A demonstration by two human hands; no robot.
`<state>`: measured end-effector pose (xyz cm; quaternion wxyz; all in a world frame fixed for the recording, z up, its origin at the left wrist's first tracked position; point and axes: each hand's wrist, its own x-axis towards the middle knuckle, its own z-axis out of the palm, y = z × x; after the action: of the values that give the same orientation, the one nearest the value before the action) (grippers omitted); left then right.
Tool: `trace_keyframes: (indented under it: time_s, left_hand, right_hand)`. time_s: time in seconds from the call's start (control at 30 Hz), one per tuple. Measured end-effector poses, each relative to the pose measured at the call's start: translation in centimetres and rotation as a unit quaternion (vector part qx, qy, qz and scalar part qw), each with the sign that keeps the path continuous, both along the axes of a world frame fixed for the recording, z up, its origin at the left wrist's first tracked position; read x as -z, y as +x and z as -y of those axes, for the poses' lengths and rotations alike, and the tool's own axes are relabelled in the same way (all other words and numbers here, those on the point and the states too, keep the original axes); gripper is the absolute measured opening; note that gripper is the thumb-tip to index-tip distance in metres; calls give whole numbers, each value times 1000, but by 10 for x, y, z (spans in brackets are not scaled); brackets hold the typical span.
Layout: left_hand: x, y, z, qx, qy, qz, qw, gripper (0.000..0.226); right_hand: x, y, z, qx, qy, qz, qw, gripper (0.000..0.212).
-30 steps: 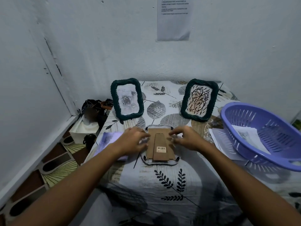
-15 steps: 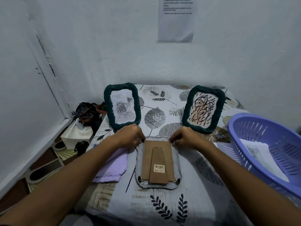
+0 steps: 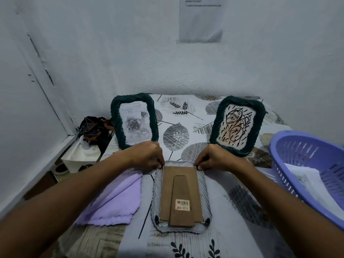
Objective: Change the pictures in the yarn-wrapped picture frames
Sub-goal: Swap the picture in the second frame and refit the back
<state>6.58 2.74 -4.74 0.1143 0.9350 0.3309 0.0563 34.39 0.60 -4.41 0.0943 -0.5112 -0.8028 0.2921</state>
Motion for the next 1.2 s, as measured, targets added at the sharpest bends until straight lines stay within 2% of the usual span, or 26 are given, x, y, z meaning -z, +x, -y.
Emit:
trace_keyframes:
  time_s: [0.2, 0.47, 0.67, 1.03, 1.2]
  left_hand:
    - [8, -4, -3, 23, 27, 22, 999, 13]
    - [20, -4, 2, -37, 10, 98, 994, 9]
    - [20, 0, 4, -115, -42, 103, 987, 10]
    - [17, 6, 1, -169, -117, 97, 974, 7]
    - [12, 13, 6, -196, -124, 78, 970, 6]
  right_hand:
    - [6, 0, -3, 17, -10, -26, 999, 16]
    - [8, -3, -2, 34, -7, -38, 999, 10]
    - [10, -1, -3, 39, -11, -44, 998, 9]
    - [12, -2, -2, 49, -15, -46, 998, 9]
    - [11, -3, -1, 52, -11, -44, 998, 9]
